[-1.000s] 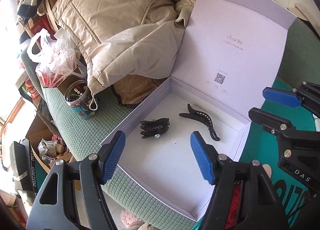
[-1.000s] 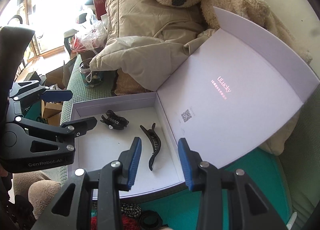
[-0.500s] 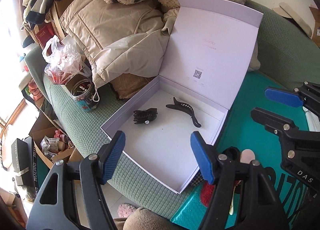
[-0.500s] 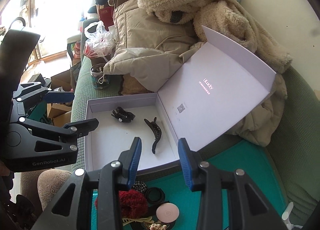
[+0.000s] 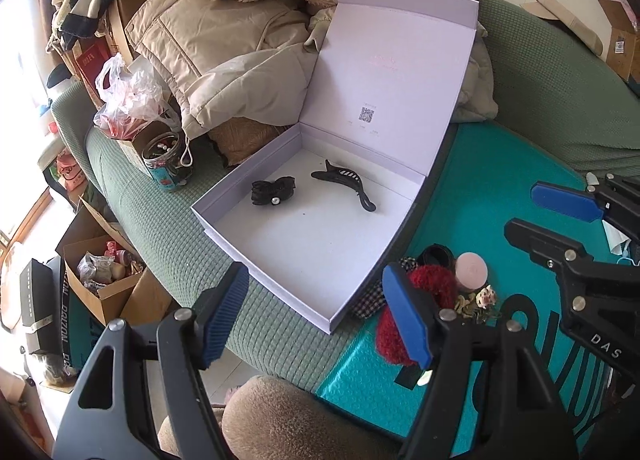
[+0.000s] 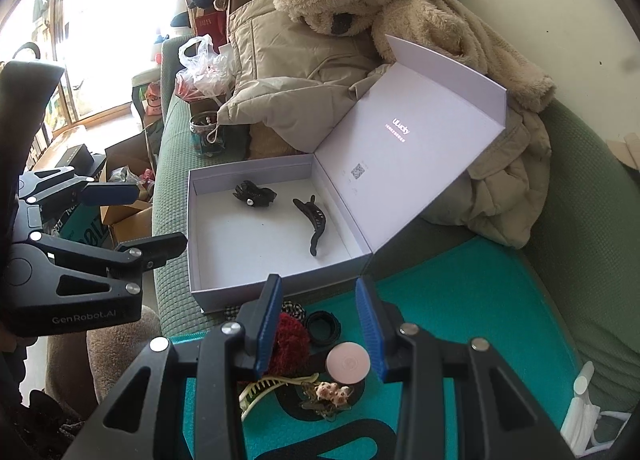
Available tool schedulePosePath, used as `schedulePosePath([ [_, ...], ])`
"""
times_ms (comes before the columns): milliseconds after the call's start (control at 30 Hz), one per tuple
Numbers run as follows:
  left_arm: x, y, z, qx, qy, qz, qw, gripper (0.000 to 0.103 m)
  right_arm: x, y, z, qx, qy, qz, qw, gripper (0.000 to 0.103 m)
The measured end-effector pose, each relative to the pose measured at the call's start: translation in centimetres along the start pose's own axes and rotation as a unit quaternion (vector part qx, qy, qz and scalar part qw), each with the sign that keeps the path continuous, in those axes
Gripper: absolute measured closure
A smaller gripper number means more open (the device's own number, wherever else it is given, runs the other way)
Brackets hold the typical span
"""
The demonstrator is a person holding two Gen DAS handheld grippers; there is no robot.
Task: Organize objects
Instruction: 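Withdraw both tools from the box back toward the mat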
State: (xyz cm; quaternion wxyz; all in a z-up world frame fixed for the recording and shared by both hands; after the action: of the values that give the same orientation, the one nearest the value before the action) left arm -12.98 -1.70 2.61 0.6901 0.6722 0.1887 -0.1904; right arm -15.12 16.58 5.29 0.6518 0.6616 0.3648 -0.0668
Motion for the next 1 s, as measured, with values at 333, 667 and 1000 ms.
schedulePosePath([
  [333, 4.1, -0.6, -2.3, 0.004, -0.013, 0.019, 0.9997, 0.034, 4.6, -0.9, 0.5, -0.008, -0.018, 0.029, 0.999, 0.065],
  [667, 7.6, -1.9, -4.4, 0.019, -0.019, 0.041, 0.9988, 0.034, 8.4, -1.5, 0.6, -0.009, -0.037, 0.052, 0.998, 0.065],
  [1000, 10.2, -3.6, -5.7, 0.031, -0.027, 0.058, 0.9975, 0.034, 11.4, -2.2, 0.8, -0.01, -0.055, 0.068, 0.996, 0.065],
])
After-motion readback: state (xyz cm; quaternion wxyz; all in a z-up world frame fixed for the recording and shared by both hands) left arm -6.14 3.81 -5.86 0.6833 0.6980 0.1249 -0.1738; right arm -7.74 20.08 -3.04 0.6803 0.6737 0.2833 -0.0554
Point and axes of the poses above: each gripper's, at about its wrist camera, not at the fingertips, and y roughly against the way its jaws point, z to its left, x to its underside, the point moved 4 cm from there along -y, roughly the way its jaws point, and after that the axes turned 7 degrees about z, right-handed, at the moved point
